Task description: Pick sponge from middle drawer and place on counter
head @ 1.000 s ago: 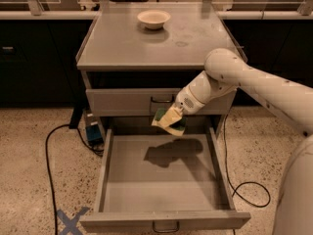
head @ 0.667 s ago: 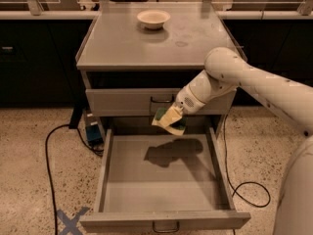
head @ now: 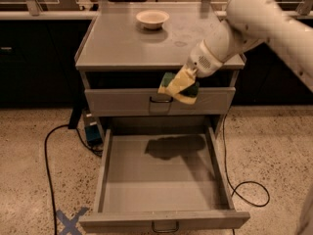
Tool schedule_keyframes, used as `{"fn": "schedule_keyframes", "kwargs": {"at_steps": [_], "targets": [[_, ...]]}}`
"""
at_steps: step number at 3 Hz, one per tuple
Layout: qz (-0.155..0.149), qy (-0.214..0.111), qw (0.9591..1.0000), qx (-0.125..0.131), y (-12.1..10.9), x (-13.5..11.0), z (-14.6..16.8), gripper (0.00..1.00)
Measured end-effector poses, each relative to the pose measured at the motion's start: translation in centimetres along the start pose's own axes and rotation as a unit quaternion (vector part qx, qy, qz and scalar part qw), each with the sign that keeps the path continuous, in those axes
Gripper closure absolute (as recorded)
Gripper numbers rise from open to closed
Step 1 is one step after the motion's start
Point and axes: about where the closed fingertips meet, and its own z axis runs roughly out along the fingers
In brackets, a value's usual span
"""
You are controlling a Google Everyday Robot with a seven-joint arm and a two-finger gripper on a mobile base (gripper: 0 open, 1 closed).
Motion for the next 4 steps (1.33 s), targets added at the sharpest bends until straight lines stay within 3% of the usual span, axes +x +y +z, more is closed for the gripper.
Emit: {"fn": "schedule_keyframes", "kwargs": {"at_steps": [1,2,4], "targets": [[-0.042,-0.012,0.9989,0.018,1.8,-4.7,-7.5,1.00],[-0.078,-0.017,0.9961,0.038,2.5,-8.4,-12.0,1.00],[-0.085,-0.028,0.9948,0.048,2.4,-9.5,-13.1,1.00]]}}
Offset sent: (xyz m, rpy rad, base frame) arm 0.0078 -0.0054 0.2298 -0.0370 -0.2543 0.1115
